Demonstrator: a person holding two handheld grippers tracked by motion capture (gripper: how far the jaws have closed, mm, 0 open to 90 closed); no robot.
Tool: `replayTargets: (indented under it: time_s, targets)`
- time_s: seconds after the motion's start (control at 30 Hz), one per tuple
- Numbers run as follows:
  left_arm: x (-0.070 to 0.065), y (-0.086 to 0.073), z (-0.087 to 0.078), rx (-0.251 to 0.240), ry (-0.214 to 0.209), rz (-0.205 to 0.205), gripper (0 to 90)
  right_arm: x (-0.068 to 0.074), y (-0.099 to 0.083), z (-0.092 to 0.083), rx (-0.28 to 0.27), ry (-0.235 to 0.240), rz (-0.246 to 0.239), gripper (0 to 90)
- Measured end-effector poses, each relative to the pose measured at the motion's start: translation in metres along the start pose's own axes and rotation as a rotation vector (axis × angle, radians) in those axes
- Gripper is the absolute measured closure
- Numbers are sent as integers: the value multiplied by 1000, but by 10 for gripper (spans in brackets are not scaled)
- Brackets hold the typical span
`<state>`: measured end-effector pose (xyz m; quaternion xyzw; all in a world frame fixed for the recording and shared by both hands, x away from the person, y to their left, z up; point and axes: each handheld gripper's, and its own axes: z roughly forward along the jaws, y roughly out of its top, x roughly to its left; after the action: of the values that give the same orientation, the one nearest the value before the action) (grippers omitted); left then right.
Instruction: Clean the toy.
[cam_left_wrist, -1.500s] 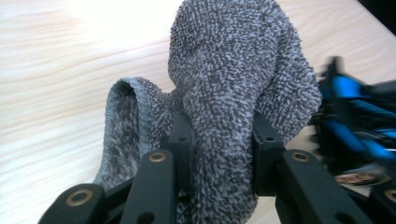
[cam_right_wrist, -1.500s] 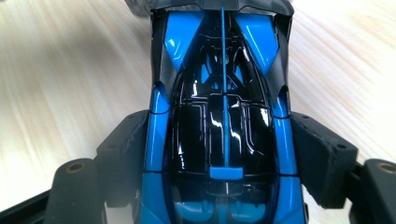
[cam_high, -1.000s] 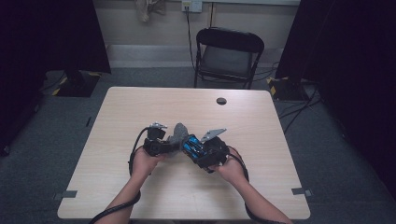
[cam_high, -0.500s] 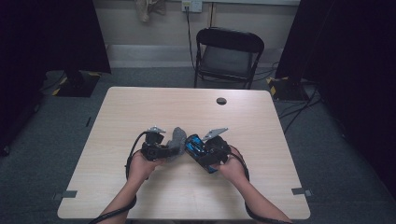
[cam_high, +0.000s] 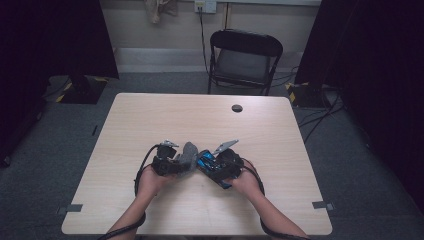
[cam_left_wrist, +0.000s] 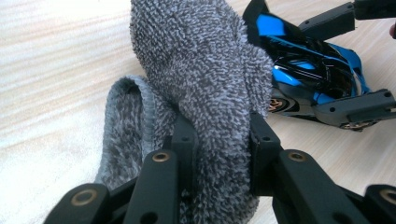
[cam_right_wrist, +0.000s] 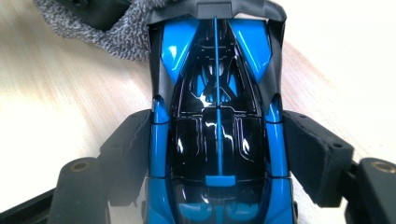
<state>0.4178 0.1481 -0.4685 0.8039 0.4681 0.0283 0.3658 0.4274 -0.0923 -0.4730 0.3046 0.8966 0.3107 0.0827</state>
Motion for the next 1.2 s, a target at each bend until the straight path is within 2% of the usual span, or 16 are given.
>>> replayTargets:
  time_s: [0.07, 0.43, 0.5, 0.6, 0.67, 0.77, 0.9, 1.0, 1.07, 1.17, 1.2]
  targets:
    - [0, 0, -1, 5, 6, 14, 698, 0, 0, 1, 1, 1, -5, 281]
    - [2, -4, -1, -12, 31, 9, 697, 2, -3, 3, -1, -13, -31, 275]
    - [3, -5, -2, -20, 32, 7, 697, 3, -4, 3, 5, -20, -42, 258]
    - [4, -5, -2, -22, 30, 3, 696, 6, -6, 7, 45, -26, -76, 204]
    - [4, -5, -2, -24, 32, 3, 696, 7, -8, 8, 41, -33, -82, 198]
    - [5, -6, -2, -25, 33, 4, 696, 4, -9, 8, 50, -6, -64, 183]
    - [5, -6, -3, -27, 36, 5, 695, 3, -12, 7, 37, -10, -61, 181]
    - [5, -6, -3, -28, 36, 7, 695, 4, -14, 6, 54, 6, -89, 137]
    - [5, -6, -2, -28, 37, 10, 694, 3, -14, 4, 68, 1, -79, 143]
    - [5, -6, -2, -26, 36, 10, 694, 1, -16, 3, 65, 11, -90, 150]
    - [5, -6, -2, -26, 37, 10, 693, 1, -16, 2, 66, 11, -90, 181]
